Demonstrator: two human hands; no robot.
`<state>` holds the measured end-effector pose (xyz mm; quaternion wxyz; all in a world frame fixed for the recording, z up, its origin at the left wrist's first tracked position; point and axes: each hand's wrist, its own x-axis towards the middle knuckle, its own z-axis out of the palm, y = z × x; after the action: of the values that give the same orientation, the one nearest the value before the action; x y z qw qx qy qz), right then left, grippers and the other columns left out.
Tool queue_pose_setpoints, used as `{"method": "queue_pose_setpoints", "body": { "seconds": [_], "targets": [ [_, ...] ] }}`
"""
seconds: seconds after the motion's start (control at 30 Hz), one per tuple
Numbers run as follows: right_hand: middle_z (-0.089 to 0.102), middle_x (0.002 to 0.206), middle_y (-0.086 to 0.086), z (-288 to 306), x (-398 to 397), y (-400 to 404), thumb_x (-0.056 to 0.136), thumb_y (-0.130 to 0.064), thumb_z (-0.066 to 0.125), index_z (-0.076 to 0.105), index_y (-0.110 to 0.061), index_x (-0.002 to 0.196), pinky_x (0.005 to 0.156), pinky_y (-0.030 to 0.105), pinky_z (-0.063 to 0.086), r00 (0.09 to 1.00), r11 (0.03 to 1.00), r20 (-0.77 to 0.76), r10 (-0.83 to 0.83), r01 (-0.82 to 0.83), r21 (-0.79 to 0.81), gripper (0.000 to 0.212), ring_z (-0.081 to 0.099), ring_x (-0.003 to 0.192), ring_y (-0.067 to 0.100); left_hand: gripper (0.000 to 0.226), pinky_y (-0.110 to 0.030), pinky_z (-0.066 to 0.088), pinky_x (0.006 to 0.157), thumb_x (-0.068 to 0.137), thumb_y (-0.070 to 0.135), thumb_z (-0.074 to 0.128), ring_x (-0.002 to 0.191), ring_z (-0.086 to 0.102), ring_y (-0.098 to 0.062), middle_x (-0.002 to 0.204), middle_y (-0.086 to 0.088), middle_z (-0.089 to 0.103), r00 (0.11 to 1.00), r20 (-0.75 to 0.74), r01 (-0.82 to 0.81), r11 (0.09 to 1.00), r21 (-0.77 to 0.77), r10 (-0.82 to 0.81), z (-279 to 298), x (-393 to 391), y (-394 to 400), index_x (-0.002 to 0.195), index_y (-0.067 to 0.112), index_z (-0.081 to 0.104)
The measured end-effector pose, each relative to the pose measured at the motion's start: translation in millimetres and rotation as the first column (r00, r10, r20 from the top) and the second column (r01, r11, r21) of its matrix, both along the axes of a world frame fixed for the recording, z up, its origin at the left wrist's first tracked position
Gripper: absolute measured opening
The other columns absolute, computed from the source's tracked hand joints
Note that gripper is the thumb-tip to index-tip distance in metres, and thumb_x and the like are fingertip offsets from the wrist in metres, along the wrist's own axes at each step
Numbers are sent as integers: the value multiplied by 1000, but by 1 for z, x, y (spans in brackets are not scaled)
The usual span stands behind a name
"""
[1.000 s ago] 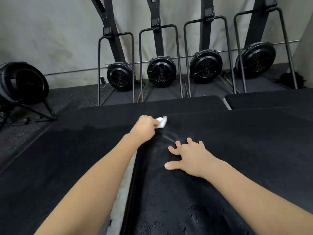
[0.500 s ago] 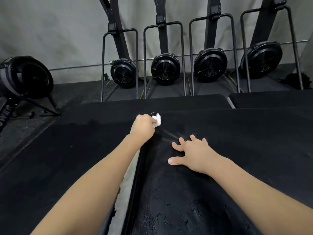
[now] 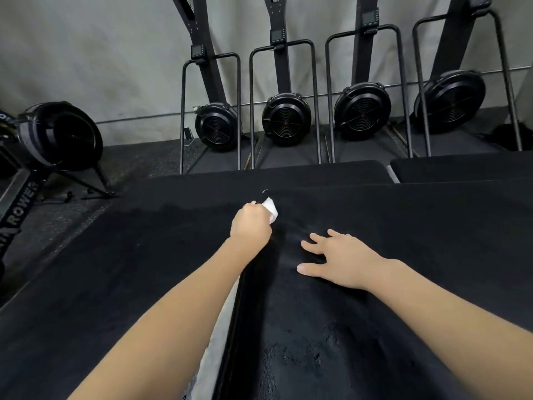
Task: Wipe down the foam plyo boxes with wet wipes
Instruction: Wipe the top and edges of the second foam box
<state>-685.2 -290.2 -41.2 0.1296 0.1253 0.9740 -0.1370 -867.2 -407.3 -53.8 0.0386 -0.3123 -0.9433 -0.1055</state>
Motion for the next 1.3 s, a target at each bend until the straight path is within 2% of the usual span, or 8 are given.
{"method": "queue_pose_setpoints", "body": {
  "seconds": [0.13,0.3,0.43,0.67,0.8,0.93,1.03,1.3],
  "targets": [
    [20,163,-14,10,23,12,90,-72,46,32,-41,153,121,46,20,999,998,26,-47,46,44,71,20,151,23,63,-41,22,122,65,-11,36,99,64,-40,86,-11,70,990,16,140,972,-189,-139,-6,23,6,116,24,49],
    [12,165,-14,10,47,27,86,-69,57,25,-42,154,121,36,20,993,997,97,-61,66,-50,80,12,153,27,38,-53,-18,116,64,5,17,74,51,-11,60,9,44,919,10,389,903,-185,-394,13,62,-14,79,24,46],
    [23,163,-11,12,35,24,86,-63,64,33,-37,153,115,37,33,994,998,94,-62,62,6,79,28,147,22,60,-47,11,124,71,-1,36,66,56,-19,64,5,60,932,-154,257,899,-354,-327,-10,33,-6,123,28,43],
    [29,161,-11,0,30,29,82,-62,68,39,-38,150,115,51,32,992,994,81,-101,104,-29,78,30,145,22,49,-30,45,102,95,-3,41,85,59,-22,119,-10,61,972,-169,144,980,-138,-166,7,48,23,144,-3,34],
    [28,161,-10,-1,30,30,82,-61,69,39,-36,150,115,50,31,992,993,69,-103,106,-42,78,30,145,22,37,-25,34,51,78,-14,35,64,38,-13,98,-7,49,958,-7,284,956,-70,-286,2,62,43,100,13,48],
    [20,164,-10,-8,30,32,84,-66,64,32,-39,153,119,55,22,993,995,75,-96,98,-26,81,19,150,30,37,-31,50,90,82,-2,52,71,45,-18,89,3,44,965,-140,203,969,-139,-222,-10,44,23,98,31,45],
    [21,164,-9,-9,29,31,85,-66,62,31,-39,153,119,55,21,993,996,80,-88,89,-12,80,19,150,31,52,-34,26,121,71,1,36,47,41,-20,88,3,67,995,-91,30,996,-88,-38,-17,17,8,118,21,50],
    [33,158,-8,-6,28,31,83,-66,64,37,-39,151,114,53,31,993,996,77,-86,86,7,78,31,142,29,31,-28,38,62,80,-8,48,79,47,-20,94,-1,49,918,13,396,917,-44,-396,-12,71,52,77,22,55]
  ]
}}
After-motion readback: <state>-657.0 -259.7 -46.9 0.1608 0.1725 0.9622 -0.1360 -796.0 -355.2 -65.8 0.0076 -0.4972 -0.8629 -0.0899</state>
